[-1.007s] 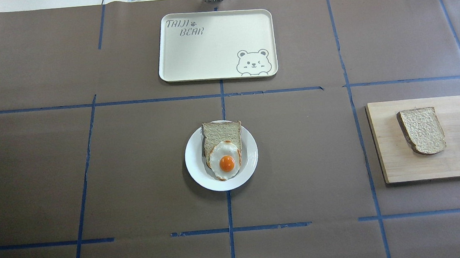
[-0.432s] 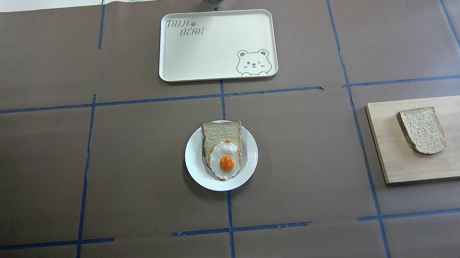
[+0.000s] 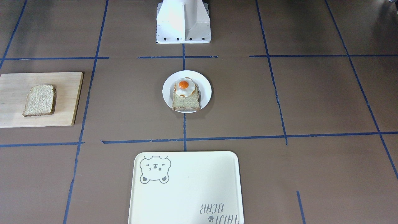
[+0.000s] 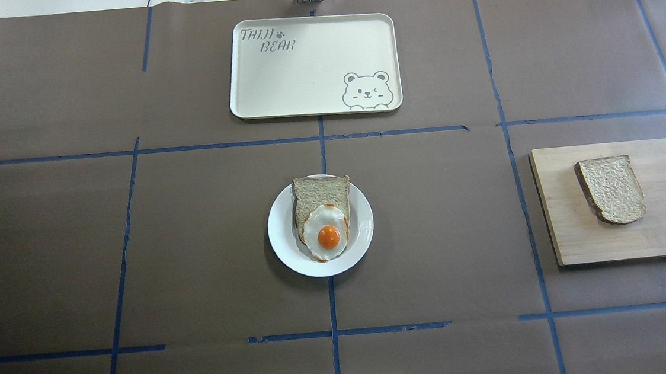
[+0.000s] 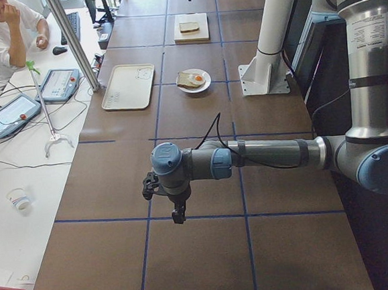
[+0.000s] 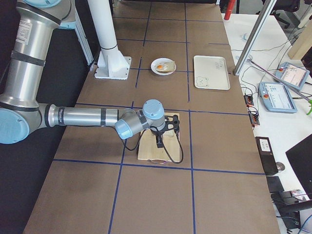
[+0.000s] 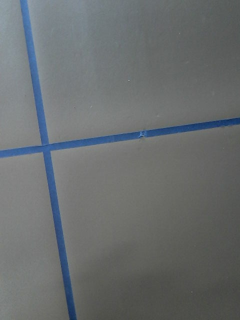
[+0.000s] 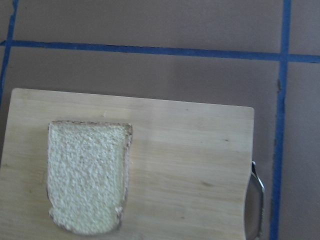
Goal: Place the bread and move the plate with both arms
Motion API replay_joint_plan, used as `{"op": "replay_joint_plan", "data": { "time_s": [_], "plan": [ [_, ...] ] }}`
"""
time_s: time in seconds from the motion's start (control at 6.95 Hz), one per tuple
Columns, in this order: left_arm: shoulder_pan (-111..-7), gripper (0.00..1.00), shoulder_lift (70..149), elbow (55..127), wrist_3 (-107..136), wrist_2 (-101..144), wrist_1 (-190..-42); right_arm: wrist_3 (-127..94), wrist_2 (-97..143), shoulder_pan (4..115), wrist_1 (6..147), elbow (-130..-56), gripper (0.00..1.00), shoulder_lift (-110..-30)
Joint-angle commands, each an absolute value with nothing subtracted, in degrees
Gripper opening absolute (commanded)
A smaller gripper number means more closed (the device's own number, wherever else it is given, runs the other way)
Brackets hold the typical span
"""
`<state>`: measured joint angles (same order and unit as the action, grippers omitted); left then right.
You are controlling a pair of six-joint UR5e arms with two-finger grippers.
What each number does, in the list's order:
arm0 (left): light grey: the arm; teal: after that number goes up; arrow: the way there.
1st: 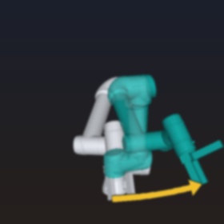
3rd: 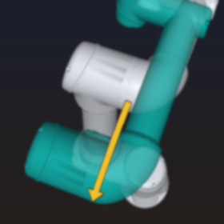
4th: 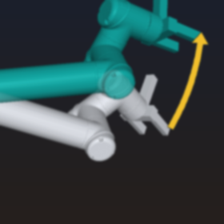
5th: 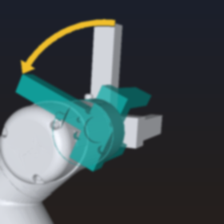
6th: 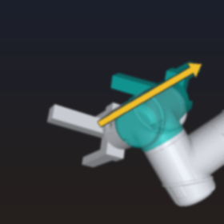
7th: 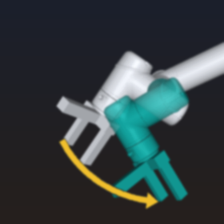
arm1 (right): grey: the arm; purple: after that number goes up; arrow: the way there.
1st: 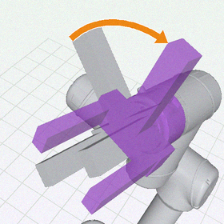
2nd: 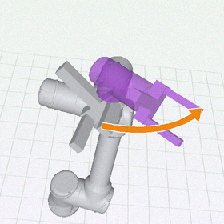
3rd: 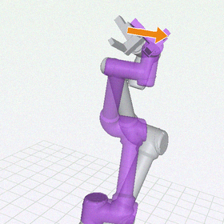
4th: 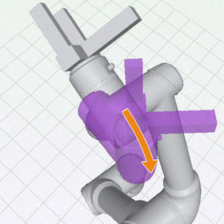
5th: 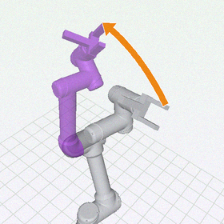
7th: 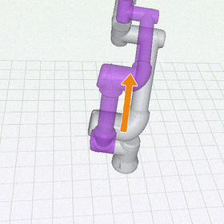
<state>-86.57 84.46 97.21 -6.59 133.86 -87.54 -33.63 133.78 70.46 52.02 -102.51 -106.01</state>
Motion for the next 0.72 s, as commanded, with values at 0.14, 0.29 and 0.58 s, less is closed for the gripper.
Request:
{"op": "replay_joint_plan", "data": {
  "time_s": [0.14,0.29,0.58],
  "plan": [
    [-86.57,1.0,84.46,97.21,-6.59,133.86,-87.54,-51.85,124.19,57.14,33.06,-95.81,0.99,-103.27],
    [-86.49,1.0,84.46,97.21,-6.59,133.86,-87.54,-52.03,124.28,56.61,33.13,-95.45,0.93,-103.27],
    [-86.48,1.0,84.46,97.21,-6.59,133.86,-87.54,-51.77,124.37,55.29,32.96,-92.22,0.84,-103.27]
  ]
}}
